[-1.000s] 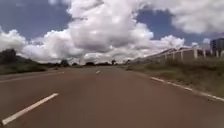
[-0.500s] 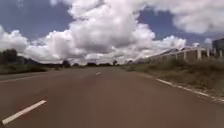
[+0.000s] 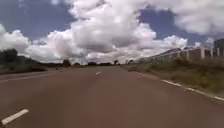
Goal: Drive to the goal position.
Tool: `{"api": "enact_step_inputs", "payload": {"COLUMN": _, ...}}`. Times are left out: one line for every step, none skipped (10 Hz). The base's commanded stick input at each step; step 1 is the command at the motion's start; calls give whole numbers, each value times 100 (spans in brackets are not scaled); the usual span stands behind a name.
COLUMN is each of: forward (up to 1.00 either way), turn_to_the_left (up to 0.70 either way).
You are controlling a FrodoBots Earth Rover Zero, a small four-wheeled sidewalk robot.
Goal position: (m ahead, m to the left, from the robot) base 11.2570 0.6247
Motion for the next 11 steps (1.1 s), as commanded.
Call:
{"api": "enact_step_inputs", "payload": {"forward": 100, "turn_to_the_left": 13}}
{"api": "enact_step_inputs", "payload": {"forward": 100, "turn_to_the_left": 2}}
{"api": "enact_step_inputs", "payload": {"forward": 100, "turn_to_the_left": 1}}
{"api": "enact_step_inputs", "payload": {"forward": 100, "turn_to_the_left": 0}}
{"api": "enact_step_inputs", "payload": {"forward": 100, "turn_to_the_left": 0}}
{"api": "enact_step_inputs", "payload": {"forward": 100, "turn_to_the_left": 0}}
{"api": "enact_step_inputs", "payload": {"forward": 100, "turn_to_the_left": 0}}
{"api": "enact_step_inputs", "payload": {"forward": 100, "turn_to_the_left": 0}}
{"api": "enact_step_inputs", "payload": {"forward": 100, "turn_to_the_left": 0}}
{"api": "enact_step_inputs", "payload": {"forward": 100, "turn_to_the_left": 7}}
{"api": "enact_step_inputs", "payload": {"forward": 100, "turn_to_the_left": 16}}
